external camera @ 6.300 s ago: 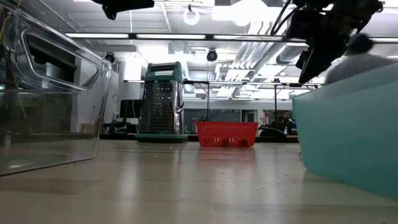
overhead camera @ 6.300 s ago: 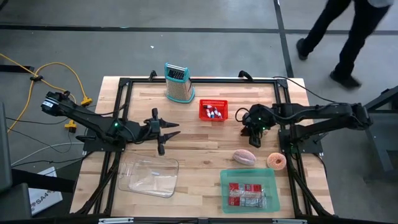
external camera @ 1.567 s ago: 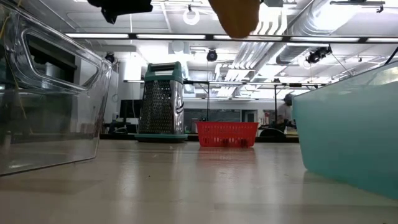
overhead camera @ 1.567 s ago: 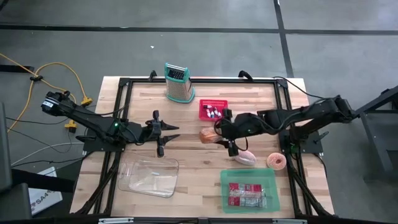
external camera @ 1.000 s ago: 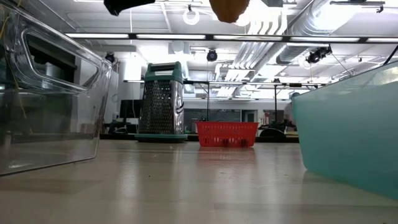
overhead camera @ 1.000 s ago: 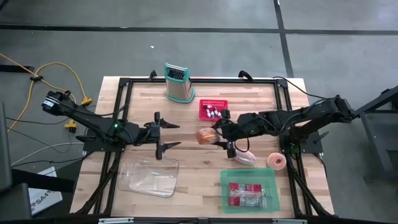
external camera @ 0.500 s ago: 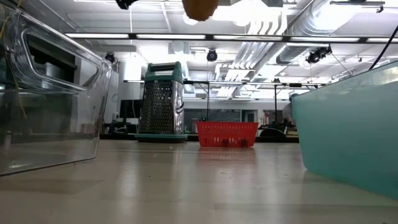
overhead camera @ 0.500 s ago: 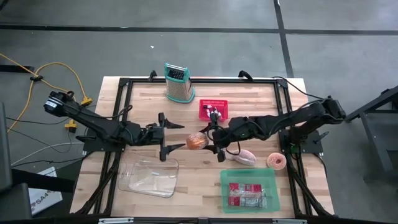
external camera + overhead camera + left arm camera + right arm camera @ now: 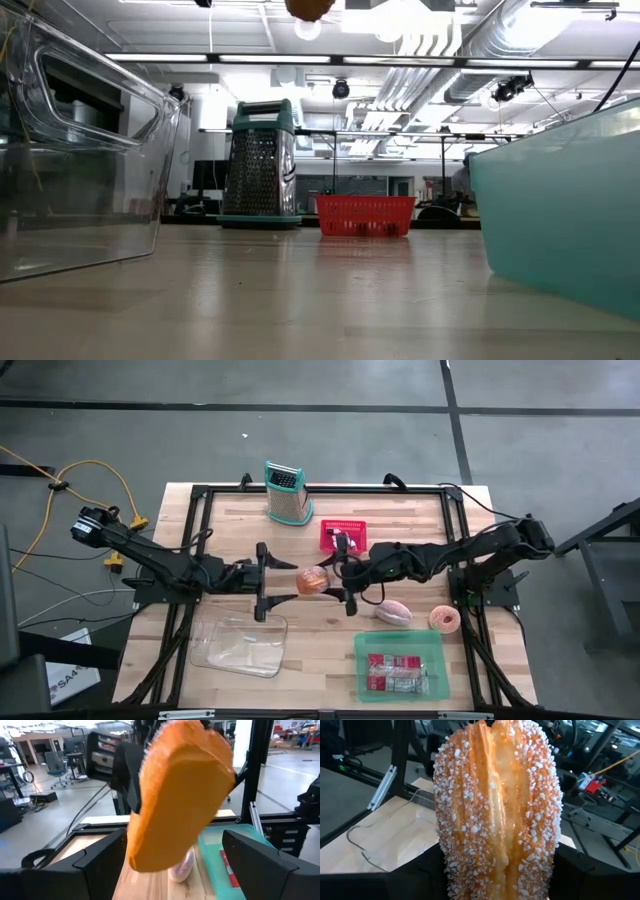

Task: Pick & Place Food Item
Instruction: Put the bread into the transparent bin

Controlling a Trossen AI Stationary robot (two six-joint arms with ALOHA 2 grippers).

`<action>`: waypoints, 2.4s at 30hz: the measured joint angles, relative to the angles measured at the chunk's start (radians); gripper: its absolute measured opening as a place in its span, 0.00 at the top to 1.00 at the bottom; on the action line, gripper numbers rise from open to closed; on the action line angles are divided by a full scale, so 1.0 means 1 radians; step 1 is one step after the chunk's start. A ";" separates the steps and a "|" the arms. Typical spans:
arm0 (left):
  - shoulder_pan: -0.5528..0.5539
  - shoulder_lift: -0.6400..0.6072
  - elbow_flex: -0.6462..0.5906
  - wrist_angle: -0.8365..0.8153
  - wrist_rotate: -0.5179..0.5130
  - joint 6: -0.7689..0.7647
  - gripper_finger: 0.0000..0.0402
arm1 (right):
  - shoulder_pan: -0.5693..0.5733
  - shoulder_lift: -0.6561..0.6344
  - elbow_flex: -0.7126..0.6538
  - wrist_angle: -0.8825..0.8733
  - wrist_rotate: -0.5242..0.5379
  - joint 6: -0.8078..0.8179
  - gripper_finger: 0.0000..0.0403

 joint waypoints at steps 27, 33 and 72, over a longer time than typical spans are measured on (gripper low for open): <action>0.073 0.046 0.000 0.105 0.114 0.012 0.20 | -0.031 0.083 -0.001 0.148 -0.042 -0.006 0.43; 0.072 0.046 0.000 0.111 0.113 0.026 0.20 | -0.032 0.083 -0.001 0.166 -0.040 -0.004 0.43; 0.044 0.045 0.000 0.115 0.141 0.027 0.31 | -0.031 0.083 0.000 0.167 0.010 0.007 0.43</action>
